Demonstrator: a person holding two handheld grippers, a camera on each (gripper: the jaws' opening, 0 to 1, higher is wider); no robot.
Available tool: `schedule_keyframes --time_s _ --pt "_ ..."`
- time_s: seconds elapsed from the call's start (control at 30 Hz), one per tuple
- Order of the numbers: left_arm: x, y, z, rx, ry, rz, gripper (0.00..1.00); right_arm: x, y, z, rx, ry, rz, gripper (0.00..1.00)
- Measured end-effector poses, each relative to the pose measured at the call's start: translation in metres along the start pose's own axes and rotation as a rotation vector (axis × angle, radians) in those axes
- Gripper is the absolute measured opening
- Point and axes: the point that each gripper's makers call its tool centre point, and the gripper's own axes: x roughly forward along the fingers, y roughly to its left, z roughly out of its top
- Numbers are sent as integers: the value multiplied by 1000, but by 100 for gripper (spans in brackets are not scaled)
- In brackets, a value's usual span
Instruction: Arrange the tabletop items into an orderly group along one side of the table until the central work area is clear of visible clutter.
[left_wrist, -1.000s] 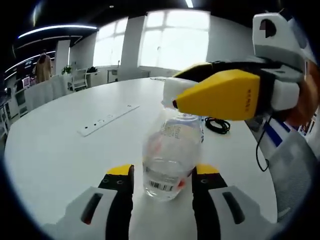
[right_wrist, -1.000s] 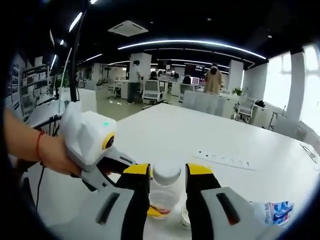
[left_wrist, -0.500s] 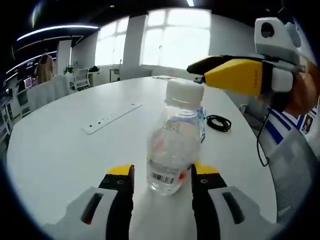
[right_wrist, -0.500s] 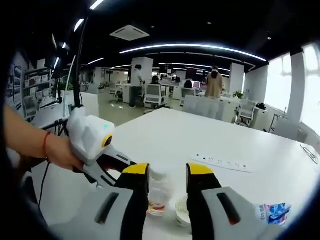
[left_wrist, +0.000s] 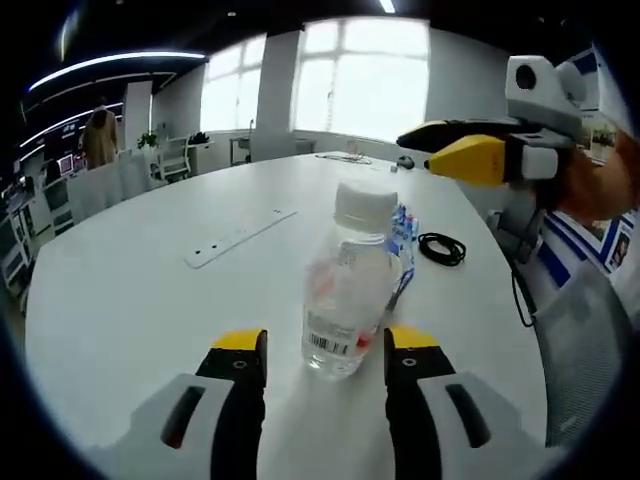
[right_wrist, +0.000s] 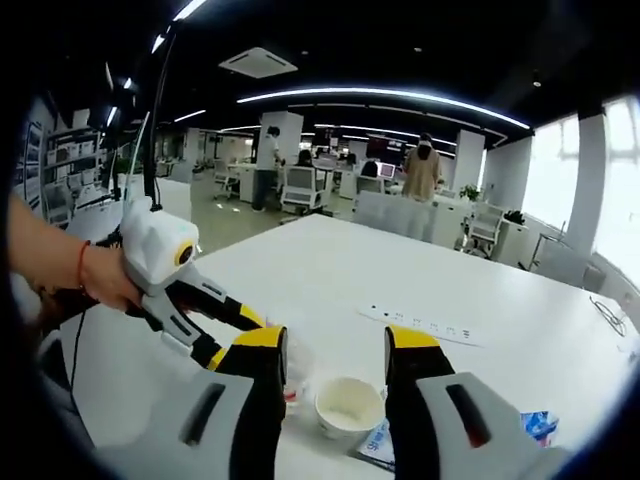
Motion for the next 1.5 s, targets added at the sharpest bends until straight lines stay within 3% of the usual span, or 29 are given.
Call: schedule_keyframes --time_s 0.67,0.93,1.5 --pt "-51 -25 25 -7 -28 99 53 -52 -52 -11 12 30 8 47" --pt "-67 -43 36 -9 -41 135 57 -78 -66 -18 26 41 34 57" --pt "-84 -94 54 -36 -64 181 67 -148 -111 -34 75 37 61 60"
